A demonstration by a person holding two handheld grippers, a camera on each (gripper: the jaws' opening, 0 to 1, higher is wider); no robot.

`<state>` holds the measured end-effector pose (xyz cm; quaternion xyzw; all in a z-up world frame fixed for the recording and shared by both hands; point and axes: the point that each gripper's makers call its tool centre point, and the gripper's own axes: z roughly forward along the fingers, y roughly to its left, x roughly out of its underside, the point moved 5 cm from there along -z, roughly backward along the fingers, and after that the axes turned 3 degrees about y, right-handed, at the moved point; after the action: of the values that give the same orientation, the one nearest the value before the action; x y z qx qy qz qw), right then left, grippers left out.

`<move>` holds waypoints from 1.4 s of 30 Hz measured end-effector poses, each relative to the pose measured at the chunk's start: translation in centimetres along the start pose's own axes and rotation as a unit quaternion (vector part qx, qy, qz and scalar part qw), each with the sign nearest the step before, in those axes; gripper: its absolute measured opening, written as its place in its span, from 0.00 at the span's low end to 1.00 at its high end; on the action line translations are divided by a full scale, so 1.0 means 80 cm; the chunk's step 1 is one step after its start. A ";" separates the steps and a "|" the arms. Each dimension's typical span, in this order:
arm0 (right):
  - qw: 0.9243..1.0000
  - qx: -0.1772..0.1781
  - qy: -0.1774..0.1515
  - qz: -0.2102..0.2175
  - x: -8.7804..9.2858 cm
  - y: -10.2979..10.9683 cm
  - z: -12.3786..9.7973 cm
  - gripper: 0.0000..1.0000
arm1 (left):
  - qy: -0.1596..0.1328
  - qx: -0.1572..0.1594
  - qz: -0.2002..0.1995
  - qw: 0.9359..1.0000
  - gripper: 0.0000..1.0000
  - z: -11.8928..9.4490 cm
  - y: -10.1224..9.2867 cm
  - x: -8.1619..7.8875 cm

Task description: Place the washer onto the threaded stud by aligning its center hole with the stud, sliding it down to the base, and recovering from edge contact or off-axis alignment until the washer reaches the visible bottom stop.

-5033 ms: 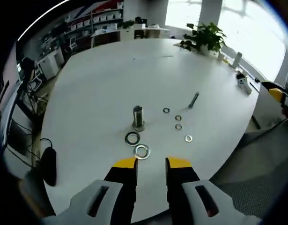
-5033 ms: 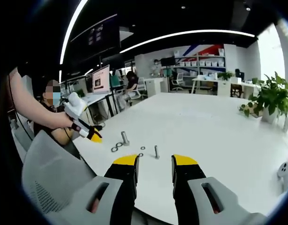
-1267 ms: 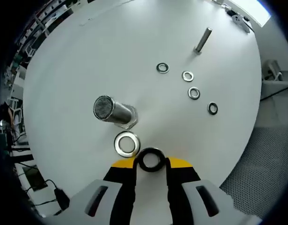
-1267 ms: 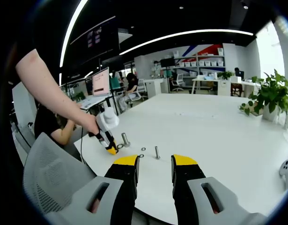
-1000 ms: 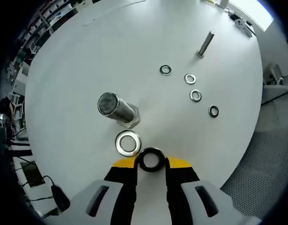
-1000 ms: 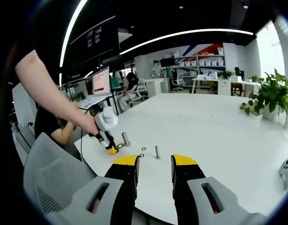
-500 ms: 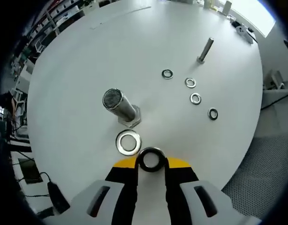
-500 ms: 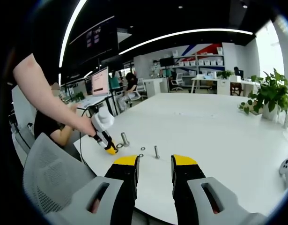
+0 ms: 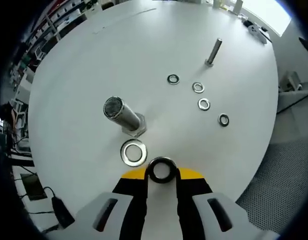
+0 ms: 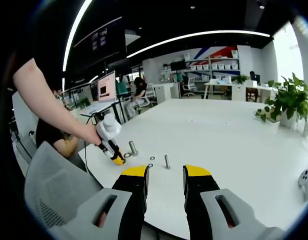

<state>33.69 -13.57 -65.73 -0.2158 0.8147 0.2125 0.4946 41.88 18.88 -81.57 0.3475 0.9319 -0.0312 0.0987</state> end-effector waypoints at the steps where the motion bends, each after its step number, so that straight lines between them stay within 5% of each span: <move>1: 1.000 0.000 0.001 0.000 0.000 0.000 0.000 0.30 | -0.001 0.000 0.001 1.000 0.19 0.000 0.001 0.000; 18: 1.000 0.002 0.002 0.002 0.001 -0.001 0.000 0.30 | -0.021 -0.002 0.016 1.000 0.19 -0.017 0.006 -0.012; 42: 1.000 0.001 -0.001 0.002 0.000 0.000 0.000 0.30 | -0.067 -0.012 0.042 0.997 0.19 -0.076 0.011 -0.047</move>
<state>33.69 -13.62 -65.72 -0.2135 0.8150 0.2126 0.4950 44.26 17.88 -74.87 0.3826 0.9080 -0.0389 0.1665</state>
